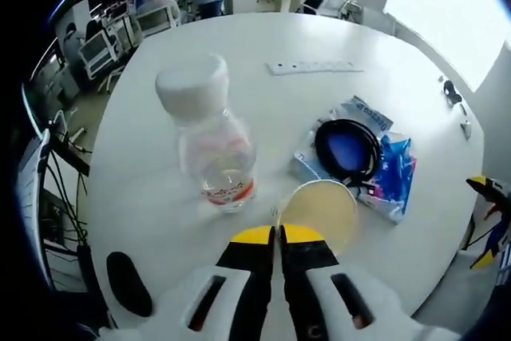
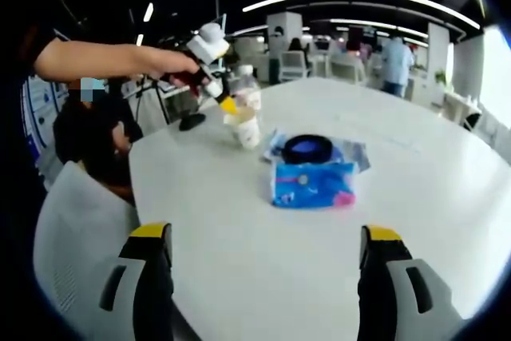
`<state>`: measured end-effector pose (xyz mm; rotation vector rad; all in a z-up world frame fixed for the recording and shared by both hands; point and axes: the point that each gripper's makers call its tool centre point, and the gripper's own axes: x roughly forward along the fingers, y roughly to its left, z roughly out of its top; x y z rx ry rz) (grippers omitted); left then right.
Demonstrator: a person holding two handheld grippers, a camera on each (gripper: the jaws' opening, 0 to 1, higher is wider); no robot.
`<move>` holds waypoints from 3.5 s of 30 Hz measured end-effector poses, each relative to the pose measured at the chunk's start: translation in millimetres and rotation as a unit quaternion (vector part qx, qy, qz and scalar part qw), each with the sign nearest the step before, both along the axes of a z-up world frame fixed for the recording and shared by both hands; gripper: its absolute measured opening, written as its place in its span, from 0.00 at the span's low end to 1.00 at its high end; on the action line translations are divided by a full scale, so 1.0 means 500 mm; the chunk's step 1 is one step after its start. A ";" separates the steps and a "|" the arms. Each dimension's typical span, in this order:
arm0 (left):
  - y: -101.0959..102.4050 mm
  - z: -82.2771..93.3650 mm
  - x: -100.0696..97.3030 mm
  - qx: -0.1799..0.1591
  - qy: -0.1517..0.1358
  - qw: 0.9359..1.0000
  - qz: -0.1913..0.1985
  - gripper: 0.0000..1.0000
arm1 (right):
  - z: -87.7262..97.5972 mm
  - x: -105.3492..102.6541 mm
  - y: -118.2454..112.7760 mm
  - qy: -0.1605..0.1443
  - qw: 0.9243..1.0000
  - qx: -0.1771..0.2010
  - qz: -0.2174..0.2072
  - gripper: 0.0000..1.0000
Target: Arrange the tabletop items into an orderly group along one side of the table until the central work area is clear of visible clutter.
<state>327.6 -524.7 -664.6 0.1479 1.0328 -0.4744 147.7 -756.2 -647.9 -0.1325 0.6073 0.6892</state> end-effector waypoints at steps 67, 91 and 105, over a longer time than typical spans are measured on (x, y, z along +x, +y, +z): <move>-0.087 0.007 -0.034 -0.019 -0.102 0.972 -0.210 0.14 | 0.000 0.004 0.001 0.002 1.000 0.004 -0.004 0.95; -0.108 -0.019 -0.026 0.013 -0.107 0.960 -0.260 0.00 | -0.010 -0.001 -0.012 0.010 1.000 0.003 -0.015 0.95; -0.143 -0.016 0.003 0.017 -0.133 0.951 -0.279 0.00 | -0.010 -0.004 -0.034 0.012 1.000 0.001 -0.025 0.94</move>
